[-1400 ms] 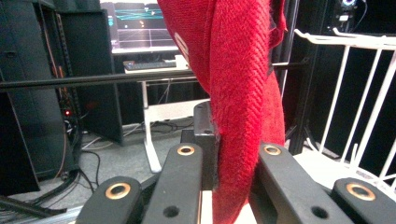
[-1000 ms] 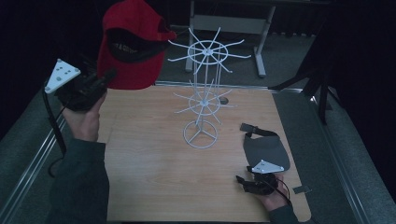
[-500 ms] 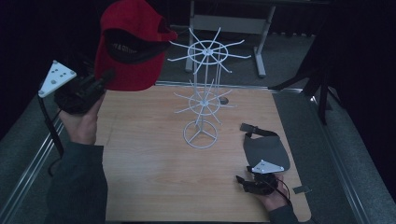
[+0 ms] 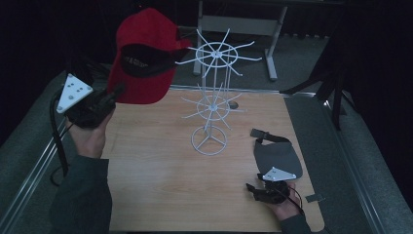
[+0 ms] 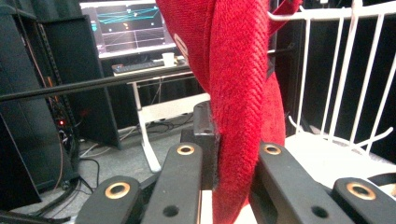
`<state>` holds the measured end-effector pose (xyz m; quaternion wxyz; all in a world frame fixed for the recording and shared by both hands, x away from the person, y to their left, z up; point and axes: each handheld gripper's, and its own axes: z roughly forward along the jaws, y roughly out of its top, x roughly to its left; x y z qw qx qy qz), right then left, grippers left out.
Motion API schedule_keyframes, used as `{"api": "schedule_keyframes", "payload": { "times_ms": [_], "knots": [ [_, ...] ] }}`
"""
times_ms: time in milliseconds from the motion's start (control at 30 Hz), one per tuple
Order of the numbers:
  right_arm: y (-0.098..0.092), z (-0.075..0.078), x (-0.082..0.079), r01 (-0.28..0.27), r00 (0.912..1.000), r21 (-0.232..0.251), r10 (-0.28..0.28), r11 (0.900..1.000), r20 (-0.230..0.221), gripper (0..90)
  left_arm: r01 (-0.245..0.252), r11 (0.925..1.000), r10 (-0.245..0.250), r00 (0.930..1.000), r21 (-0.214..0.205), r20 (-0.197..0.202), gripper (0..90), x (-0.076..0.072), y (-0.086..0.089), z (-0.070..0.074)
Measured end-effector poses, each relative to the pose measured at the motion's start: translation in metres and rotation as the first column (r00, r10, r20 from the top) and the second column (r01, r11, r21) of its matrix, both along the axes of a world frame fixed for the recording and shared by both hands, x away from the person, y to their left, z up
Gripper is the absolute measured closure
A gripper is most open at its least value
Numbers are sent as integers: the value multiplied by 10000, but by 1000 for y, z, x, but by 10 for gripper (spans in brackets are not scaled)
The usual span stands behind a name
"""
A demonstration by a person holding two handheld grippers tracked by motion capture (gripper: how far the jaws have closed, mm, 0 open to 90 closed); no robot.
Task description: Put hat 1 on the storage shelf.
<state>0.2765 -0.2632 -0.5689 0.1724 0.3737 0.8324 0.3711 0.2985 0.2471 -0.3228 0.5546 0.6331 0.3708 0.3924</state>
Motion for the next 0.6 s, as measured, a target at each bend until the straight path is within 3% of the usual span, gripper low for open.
{"api": "schedule_keyframes", "payload": {
  "times_ms": [167,400,600],
  "knots": [
    [0,0,0,-1,10000,-1,1,10000,1,368,-78,9997,71,9995,-230,-303,857,1,4,-26],
    [0,0,0,1,10000,-4,-1,10000,-1,368,-114,9999,112,9984,-31,-553,856,2,4,-55],
    [0,0,0,3,10000,3,-3,10000,8,368,-14,10000,21,9950,74,-1001,852,2,4,-78]
  ]
}}
